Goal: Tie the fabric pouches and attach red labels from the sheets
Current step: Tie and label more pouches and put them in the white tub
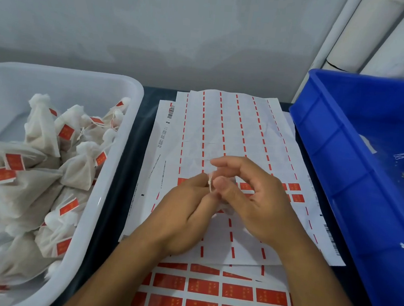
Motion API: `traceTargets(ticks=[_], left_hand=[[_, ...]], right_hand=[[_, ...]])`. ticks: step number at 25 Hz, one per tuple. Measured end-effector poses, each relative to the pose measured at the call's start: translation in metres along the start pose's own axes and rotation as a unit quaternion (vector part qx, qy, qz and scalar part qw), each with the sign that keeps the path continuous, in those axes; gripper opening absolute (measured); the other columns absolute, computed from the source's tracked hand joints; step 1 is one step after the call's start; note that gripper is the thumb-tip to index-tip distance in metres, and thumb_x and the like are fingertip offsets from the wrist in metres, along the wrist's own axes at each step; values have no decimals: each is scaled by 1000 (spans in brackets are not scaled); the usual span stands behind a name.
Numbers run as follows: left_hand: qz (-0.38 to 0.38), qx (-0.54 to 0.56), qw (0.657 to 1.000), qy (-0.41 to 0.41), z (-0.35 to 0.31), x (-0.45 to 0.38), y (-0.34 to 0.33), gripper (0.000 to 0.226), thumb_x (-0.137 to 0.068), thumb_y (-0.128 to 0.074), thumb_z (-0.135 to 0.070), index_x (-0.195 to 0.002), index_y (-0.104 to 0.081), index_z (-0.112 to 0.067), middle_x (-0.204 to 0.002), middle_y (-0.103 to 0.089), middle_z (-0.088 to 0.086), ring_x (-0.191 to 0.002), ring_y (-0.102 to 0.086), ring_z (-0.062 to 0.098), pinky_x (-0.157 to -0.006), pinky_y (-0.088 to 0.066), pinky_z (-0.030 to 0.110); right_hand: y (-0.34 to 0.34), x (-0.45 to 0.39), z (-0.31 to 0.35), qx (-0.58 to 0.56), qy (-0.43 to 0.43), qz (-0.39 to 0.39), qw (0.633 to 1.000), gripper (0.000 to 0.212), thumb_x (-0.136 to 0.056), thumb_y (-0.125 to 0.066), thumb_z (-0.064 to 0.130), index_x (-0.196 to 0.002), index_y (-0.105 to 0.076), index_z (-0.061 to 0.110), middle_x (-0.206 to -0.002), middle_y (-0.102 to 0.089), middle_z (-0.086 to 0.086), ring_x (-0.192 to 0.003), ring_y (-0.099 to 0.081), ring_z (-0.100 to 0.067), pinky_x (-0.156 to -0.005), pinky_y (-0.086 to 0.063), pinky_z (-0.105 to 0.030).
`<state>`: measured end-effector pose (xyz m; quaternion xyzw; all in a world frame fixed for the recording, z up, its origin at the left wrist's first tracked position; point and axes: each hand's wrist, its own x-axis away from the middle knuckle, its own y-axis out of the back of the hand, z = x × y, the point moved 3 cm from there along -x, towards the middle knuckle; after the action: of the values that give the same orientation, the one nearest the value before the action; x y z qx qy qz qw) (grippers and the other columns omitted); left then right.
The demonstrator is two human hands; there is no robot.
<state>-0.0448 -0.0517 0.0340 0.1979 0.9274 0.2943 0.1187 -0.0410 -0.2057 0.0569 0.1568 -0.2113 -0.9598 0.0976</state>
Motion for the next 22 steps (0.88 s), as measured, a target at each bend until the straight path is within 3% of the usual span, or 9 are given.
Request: traceTargets(ticks=[2,4,6,10,15,17,19,22], left_hand=[[-9,63,998,29,2,0,3,47,-105,-27,-39,-88,-69,-29,-99,-68,-9,-95,-64,11,-86,-53,32],[-7,122,989,83,7,-1,9,47,-103,-29,-46,-83,-60,-17,-82,-65,-2,-79,-63,13,-80,-54,40],[1,160,981,114,11,-1,14,50,-103,-31,-49,-78,-57,-14,-75,-63,-1,-74,-63,14,-76,-51,35],[-5,211,969,127,4,-1,18,50,-108,-40,-34,-67,-67,-26,-75,-68,-1,-74,-68,14,-70,-52,24],[-24,234,958,166,11,0,19,49,-106,-46,-41,-83,-74,-8,-86,-73,17,-88,-71,37,-89,-56,51],[-31,229,956,182,12,0,18,49,-106,-46,-43,-82,-76,-12,-85,-75,12,-86,-72,31,-87,-55,51],[-38,222,951,210,16,0,15,49,-104,-45,-50,-83,-79,-21,-85,-77,1,-83,-74,16,-82,-54,42],[-5,262,934,241,26,-2,10,58,-93,-41,-61,-98,-80,-20,-101,-79,3,-99,-73,20,-99,-51,48]], right_hand=[[-1,0,-1,3,4,12,1000,27,-98,-58,50,-125,-60,47,-108,-70,25,-110,-65,1,-86,-57,-17],[-2,0,-2,-1,8,6,1000,24,-99,-61,48,-123,-61,45,-103,-68,23,-106,-66,-2,-83,-56,-14],[-2,1,-1,-13,10,3,1000,20,-96,-65,48,-115,-60,47,-99,-67,21,-103,-67,-3,-82,-53,-10],[1,3,-4,-10,20,32,999,10,-93,-69,36,-100,-61,39,-97,-67,18,-102,-67,-11,-83,-54,-14],[0,3,-3,67,68,67,993,16,-92,-73,37,-107,-70,42,-103,-62,25,-105,-63,-5,-86,-49,-10],[1,3,-4,98,80,75,989,24,-91,-70,41,-115,-73,37,-105,-60,27,-105,-62,-3,-86,-48,-9],[3,4,-6,117,81,76,987,34,-90,-66,45,-122,-73,34,-106,-59,27,-104,-61,-2,-84,-51,-11],[4,4,-8,157,79,73,982,43,-89,-59,49,-127,-72,32,-107,-59,26,-101,-60,-3,-81,-57,-19]])
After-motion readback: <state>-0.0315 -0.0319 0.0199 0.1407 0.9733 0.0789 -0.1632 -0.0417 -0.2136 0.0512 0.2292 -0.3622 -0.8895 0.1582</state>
